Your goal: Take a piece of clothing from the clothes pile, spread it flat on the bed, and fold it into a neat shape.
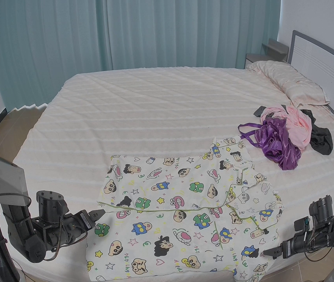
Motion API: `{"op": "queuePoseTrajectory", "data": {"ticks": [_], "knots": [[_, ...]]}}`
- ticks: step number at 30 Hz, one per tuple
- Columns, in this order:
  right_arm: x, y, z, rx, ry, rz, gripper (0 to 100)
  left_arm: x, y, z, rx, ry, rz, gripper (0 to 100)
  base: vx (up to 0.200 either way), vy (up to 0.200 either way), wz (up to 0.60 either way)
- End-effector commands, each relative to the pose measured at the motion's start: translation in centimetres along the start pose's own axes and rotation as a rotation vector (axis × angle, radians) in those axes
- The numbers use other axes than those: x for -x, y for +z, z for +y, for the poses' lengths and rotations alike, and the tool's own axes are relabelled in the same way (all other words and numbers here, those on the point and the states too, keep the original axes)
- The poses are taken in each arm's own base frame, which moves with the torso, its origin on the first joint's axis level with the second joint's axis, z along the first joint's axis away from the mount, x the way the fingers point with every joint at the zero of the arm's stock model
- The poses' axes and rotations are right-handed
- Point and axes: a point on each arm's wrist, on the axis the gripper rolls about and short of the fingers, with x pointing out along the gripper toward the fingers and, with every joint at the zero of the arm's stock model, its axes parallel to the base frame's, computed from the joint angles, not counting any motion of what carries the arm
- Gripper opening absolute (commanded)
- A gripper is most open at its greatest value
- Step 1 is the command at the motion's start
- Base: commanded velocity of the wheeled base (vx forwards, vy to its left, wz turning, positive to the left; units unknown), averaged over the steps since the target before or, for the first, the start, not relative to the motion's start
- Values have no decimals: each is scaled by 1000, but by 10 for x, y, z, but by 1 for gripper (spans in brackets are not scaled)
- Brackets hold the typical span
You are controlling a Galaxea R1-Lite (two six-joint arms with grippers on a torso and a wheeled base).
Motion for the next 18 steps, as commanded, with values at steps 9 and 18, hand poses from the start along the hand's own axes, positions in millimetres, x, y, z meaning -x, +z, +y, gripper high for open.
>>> {"op": "queuePoseTrajectory", "data": {"ticks": [9,18], "knots": [[-1,0,1,6,4,4,100,-22,13,8,-11,-42,22,100,0,0,0],[-1,-1,1,5,6,7,100,-25,11,13,-20,-79,79,100,0,0,0]]}}
